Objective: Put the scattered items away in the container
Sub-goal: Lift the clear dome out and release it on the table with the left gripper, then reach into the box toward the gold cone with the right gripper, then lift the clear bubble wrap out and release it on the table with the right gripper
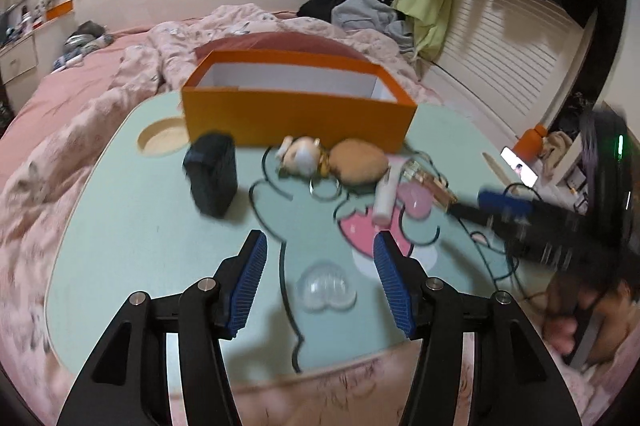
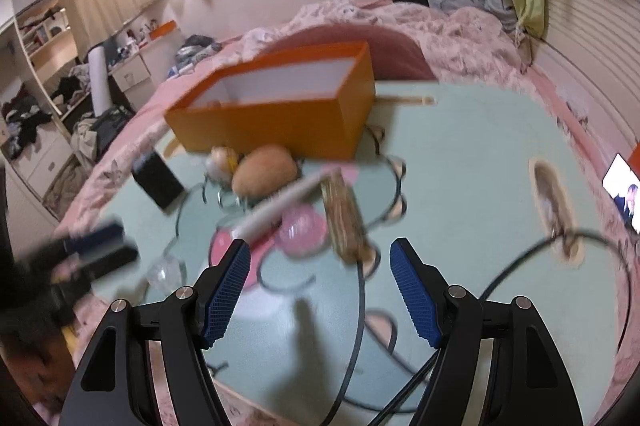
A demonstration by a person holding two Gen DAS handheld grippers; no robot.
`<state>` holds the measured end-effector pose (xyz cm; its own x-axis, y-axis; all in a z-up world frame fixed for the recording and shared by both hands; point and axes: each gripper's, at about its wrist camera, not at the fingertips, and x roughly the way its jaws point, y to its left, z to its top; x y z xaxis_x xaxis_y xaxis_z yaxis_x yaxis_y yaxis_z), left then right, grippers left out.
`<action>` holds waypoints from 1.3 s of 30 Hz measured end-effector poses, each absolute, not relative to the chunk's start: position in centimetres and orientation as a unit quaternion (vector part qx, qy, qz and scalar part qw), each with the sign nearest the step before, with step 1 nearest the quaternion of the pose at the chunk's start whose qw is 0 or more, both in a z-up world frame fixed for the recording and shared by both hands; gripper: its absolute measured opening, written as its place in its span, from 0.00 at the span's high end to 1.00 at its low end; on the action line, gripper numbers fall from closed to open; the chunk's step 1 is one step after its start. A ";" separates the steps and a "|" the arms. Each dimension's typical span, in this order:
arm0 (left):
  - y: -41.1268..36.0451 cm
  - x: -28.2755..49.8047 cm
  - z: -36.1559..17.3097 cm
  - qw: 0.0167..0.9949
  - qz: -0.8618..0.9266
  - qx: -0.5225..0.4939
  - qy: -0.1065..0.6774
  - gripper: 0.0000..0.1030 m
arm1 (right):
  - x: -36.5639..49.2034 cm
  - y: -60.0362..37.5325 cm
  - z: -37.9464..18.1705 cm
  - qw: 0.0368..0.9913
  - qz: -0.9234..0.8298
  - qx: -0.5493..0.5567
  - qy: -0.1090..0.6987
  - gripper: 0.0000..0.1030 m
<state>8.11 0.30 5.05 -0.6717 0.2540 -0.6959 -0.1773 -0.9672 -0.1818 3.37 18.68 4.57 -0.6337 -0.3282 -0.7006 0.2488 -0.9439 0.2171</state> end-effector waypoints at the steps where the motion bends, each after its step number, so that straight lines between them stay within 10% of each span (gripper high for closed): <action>1: 0.3 8.4 4.9 0.112 0.915 -0.385 -0.046 0.45 | 2.8 18.7 5.5 0.161 -0.904 0.392 -0.047 0.30; 6: 0.2 8.7 5.1 0.097 0.921 -0.375 -0.040 0.45 | -2.7 16.8 11.3 0.184 -0.907 0.380 0.003 0.33; 11: 0.6 8.7 4.7 0.101 0.919 -0.381 -0.033 0.45 | -11.1 11.9 10.9 0.181 -0.840 0.499 0.114 0.70; 22: 0.4 8.9 4.7 0.104 0.920 -0.376 -0.038 0.45 | -17.7 7.7 2.7 0.104 -0.690 0.672 0.250 0.71; 39: 0.1 8.7 4.3 0.102 0.915 -0.387 -0.049 0.45 | -14.3 13.0 11.4 0.207 -0.812 0.545 0.020 0.79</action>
<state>8.65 0.07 4.30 -0.6801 0.2254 -0.6976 -0.1493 -0.9742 -0.1693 -14.30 13.04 11.43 -0.3206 -0.3145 -0.8935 0.3572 -0.9138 0.1935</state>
